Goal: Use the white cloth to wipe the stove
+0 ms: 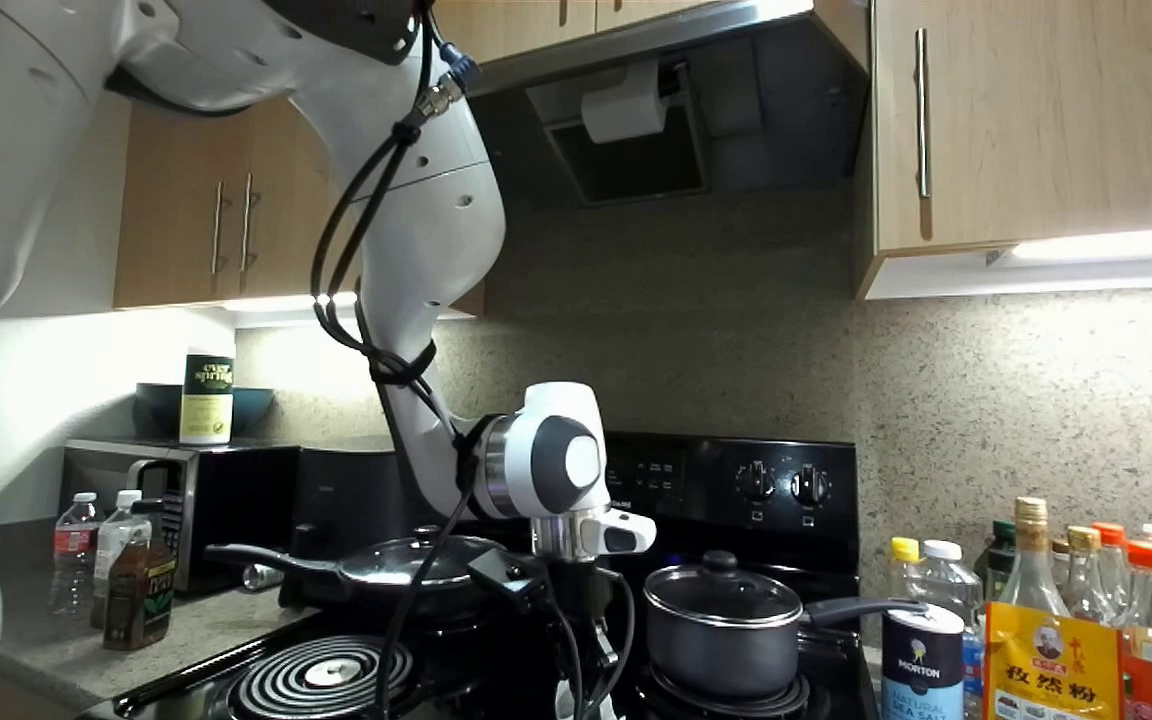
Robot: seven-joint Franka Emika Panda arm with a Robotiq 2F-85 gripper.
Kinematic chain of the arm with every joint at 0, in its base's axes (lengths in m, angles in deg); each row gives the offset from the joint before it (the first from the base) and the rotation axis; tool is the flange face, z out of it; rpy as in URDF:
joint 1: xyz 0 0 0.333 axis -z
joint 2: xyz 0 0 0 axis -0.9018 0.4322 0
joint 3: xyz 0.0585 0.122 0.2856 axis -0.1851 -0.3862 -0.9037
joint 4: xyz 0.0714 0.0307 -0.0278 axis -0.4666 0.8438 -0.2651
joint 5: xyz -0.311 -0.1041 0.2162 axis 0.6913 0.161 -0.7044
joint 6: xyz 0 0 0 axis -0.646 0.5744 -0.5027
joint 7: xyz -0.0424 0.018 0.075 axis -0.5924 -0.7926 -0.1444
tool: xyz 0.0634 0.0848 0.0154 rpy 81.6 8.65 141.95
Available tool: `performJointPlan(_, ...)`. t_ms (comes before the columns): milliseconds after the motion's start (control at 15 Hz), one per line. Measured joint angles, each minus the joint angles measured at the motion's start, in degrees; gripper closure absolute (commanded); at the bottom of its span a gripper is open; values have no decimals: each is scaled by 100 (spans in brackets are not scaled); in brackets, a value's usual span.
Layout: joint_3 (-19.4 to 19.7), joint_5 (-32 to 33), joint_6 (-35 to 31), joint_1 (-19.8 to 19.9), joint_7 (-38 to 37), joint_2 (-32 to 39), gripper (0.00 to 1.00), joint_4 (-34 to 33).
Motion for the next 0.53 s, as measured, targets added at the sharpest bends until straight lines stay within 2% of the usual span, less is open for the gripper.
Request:
performJointPlan(333, 85, 44, -2, -32, -39, 8, 100, -30)
performJointPlan(533, 376, 428, -106, -27, -166, 33, 100, -30)
